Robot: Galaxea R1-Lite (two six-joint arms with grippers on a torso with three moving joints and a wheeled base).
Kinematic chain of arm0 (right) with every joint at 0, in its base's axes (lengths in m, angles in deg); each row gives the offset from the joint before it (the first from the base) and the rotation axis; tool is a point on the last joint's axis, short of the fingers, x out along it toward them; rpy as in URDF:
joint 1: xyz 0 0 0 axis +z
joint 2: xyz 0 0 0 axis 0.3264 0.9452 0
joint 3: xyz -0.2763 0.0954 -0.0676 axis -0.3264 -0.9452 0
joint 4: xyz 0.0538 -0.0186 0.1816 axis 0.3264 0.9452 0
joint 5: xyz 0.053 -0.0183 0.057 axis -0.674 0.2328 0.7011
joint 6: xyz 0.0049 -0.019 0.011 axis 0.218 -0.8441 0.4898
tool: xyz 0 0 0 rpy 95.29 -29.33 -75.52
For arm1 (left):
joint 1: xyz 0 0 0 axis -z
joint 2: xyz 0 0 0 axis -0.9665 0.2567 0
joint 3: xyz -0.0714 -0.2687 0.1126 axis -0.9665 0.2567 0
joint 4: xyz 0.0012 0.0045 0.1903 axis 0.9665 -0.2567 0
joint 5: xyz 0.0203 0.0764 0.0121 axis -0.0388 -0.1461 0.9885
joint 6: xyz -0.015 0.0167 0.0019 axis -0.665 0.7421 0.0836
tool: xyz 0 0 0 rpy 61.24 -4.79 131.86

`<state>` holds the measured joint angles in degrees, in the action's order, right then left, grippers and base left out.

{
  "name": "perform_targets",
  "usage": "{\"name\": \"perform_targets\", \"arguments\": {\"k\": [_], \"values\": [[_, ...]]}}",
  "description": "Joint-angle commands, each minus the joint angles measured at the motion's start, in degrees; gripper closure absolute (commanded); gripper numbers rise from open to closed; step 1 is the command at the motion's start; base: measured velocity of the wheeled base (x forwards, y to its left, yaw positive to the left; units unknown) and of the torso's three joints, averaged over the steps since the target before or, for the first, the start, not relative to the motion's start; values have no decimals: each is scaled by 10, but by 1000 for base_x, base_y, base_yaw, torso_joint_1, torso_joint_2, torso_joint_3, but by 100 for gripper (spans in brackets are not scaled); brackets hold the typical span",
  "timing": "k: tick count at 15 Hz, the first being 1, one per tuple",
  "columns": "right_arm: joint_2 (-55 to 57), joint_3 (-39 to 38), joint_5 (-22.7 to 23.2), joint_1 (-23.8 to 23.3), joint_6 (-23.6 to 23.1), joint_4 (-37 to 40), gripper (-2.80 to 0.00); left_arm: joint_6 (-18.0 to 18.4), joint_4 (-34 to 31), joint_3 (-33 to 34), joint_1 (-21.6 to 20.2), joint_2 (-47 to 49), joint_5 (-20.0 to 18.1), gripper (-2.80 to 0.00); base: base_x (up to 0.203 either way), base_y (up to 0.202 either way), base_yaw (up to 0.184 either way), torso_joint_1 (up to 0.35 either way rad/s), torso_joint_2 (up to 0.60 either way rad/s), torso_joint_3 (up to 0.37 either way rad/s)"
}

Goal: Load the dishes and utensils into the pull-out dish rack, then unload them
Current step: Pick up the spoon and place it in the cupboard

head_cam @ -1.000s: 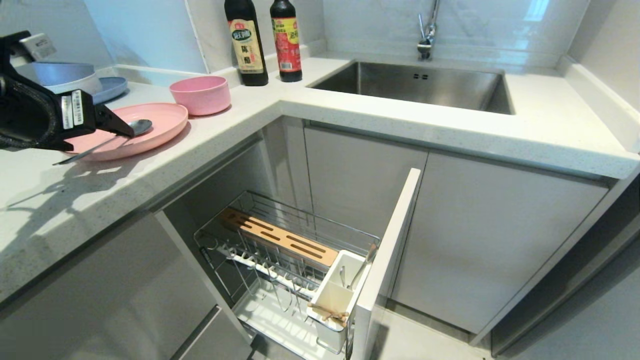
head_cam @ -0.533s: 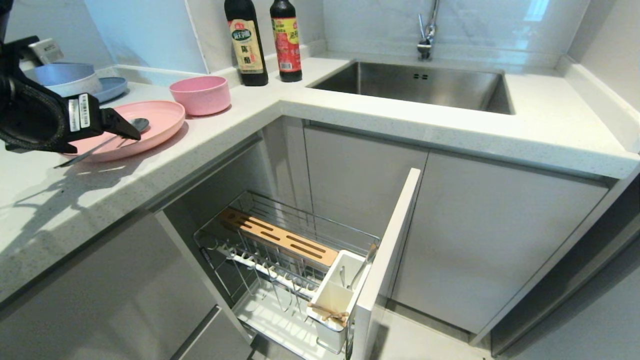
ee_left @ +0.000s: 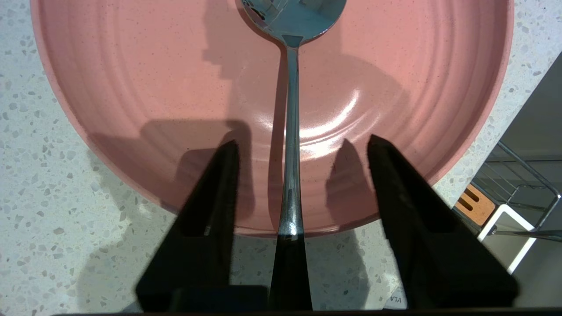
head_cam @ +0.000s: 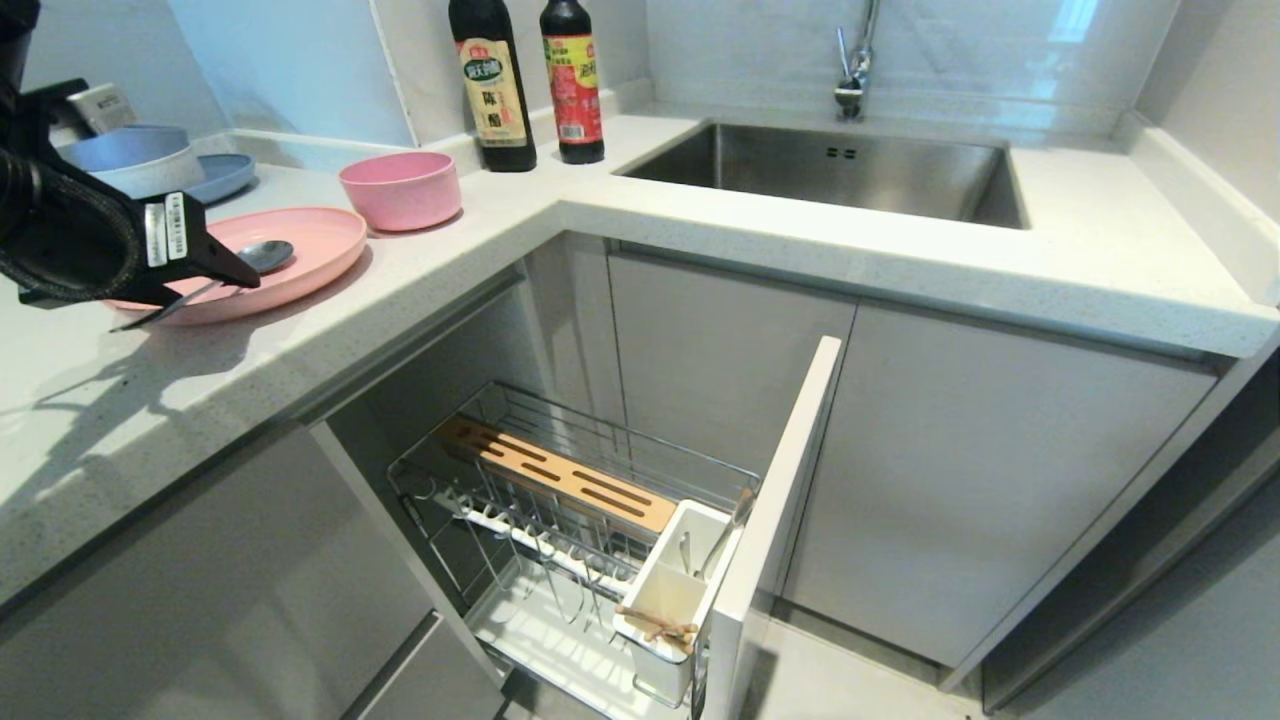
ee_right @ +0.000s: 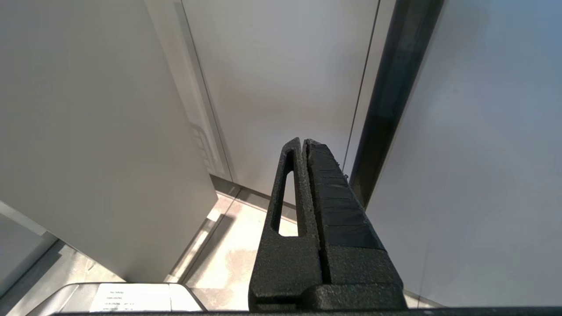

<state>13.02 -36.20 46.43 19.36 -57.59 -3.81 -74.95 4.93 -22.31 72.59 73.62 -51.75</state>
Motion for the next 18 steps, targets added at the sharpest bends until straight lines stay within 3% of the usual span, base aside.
{"name": "perform_targets", "arguments": {"k": [1, 11, 12, 14, 18], "values": [[0, -1, 0, 0, 0, 0, 0, -1, -2, 0, 0, 0, 1, 0, 0, 0, 0, 0, 0, 0], [0, -1, 0, 0, 0, 0, 0, -8, 9, -1, 0, -22, 1, 0, 0, 0, 0, 0, 0, 0], [0, -1, 0, 0, 0, 0, 0, -20, 22, -1, 0, -38, 0, 0, 0, 0, 0, 0, 0, 0], [0, -1, 0, 0, 0, 0, 0, -81, 46, -1, 17, -67, -2, 0, 0, 0, 0, 0, 0, 0], [0, -1, 0, 0, 0, 0, 0, -199, 58, 0, 134, -105, -3, 0, 0, 0, 0, 0, 0, 0]]}}
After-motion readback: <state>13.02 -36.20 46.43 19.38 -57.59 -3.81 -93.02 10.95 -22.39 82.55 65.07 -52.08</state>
